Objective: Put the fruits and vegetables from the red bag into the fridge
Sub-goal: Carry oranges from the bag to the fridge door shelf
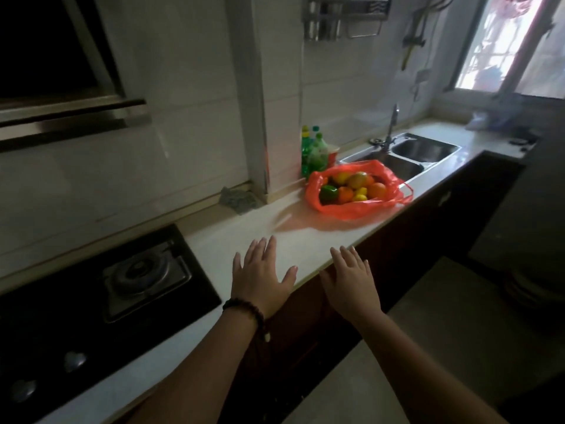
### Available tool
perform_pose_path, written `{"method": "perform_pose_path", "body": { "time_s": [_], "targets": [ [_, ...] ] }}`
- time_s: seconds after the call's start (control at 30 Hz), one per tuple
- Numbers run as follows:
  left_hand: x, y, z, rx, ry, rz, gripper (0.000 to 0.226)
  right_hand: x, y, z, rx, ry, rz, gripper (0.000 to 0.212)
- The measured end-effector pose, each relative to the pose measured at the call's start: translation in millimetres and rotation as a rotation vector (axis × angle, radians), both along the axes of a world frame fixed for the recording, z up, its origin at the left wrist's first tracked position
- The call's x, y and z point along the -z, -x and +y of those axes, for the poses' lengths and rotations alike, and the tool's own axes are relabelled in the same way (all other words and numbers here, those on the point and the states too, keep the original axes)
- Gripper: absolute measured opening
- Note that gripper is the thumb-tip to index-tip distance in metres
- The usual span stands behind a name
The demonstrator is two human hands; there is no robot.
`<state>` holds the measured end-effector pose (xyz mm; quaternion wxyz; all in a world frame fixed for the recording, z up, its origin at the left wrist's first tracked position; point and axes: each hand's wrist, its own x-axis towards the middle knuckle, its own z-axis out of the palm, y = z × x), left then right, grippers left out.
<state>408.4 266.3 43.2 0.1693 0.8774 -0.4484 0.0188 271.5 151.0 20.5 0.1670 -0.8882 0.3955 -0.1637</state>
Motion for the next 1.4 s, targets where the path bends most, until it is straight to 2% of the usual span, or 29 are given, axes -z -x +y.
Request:
{"method": "perform_pose_path", "body": {
  "time_s": [0.3,0.63,0.87,1.07,1.4],
  "targets": [
    [9.7,27.6,-137.0,0.121,0.005,0.038,0.073,8.1,46.5,-107.6,0.124,-0.043,-0.015,0.062],
    [38.1,3.5,-283.2,0.148,0.011,0.078,0.075,30.5,50.2,-258.7,0.210,-0.041,0.008,0.062],
    [45.8,-44.7,-401.0,0.114,-0.035,0.105,0.075,31.9,7.1,-384.7,0.173,-0.028,0.050,0.063],
    [54.0,-63.5,-470.7,0.076,-0.087,0.121,0.075,38.7,-13.8,-462.8,0.159,-0.067,0.081,0.062],
    [101.8,-99.3,-549.2,-0.074,-0.179,0.161,0.075,74.3,-63.3,-574.1,-0.072,-0.155,0.155,0.065]
  ]
}}
